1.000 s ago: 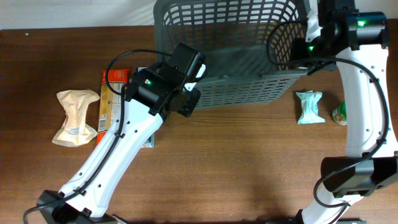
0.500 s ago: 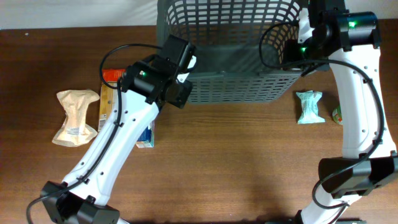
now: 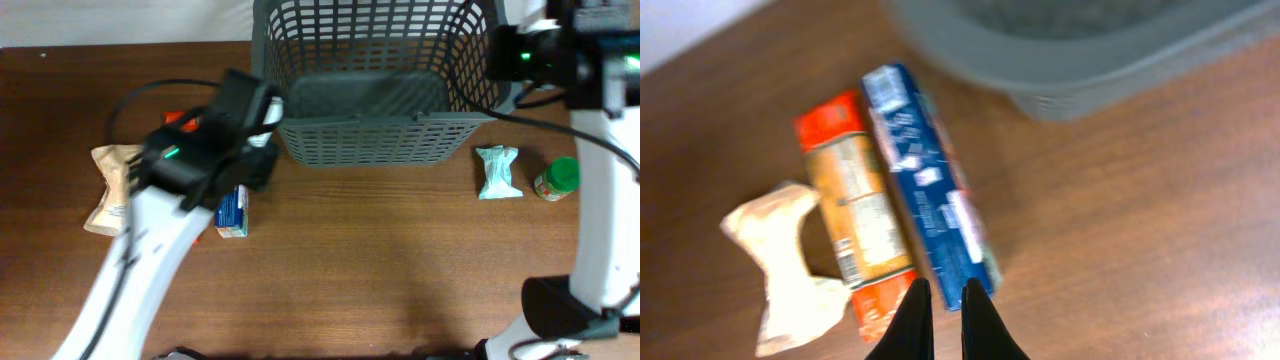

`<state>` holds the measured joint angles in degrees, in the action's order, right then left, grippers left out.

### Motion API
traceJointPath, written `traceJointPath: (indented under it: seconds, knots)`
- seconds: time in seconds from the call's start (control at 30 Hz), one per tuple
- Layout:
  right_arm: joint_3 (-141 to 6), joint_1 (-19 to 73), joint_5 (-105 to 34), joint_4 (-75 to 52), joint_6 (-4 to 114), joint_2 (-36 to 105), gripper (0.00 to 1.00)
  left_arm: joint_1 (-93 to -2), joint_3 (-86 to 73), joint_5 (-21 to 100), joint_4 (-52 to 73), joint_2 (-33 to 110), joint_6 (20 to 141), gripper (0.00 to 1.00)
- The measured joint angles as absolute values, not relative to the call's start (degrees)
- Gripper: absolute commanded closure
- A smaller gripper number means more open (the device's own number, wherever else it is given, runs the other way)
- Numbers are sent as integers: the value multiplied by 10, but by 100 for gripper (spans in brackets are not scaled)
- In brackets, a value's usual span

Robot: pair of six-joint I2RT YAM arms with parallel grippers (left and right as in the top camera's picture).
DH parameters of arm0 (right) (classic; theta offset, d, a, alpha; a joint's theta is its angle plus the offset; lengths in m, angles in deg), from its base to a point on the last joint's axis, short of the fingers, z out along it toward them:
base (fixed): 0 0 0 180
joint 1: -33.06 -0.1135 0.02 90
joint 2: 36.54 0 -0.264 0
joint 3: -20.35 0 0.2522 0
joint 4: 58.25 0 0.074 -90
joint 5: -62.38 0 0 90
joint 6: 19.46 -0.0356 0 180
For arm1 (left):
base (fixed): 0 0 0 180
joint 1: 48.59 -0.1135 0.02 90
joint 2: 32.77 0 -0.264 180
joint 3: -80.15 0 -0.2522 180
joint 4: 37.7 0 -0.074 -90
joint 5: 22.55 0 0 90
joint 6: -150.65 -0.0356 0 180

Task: Pack container
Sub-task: 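Release the basket and lower the left gripper over the blue box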

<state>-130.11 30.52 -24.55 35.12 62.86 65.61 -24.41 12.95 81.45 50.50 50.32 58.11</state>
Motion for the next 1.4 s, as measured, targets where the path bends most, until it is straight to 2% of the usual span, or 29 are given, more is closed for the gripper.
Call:
traceJointPath:
  seconds: [0.27,0.5,0.9,1.4]
  knots:
    - [-1304,416,-275,327,621,675,96,-336,131,827,533,446,581,97]
    - [-1303,502,-389,299,617,757,96,-371,131,828,545,446,581,97]
    - [-1301,497,-541,264,621,856,96,-371,131,827,545,446,581,97]
    - [-1301,458,-558,259,640,857,96,-371,131,827,545,446,581,97]
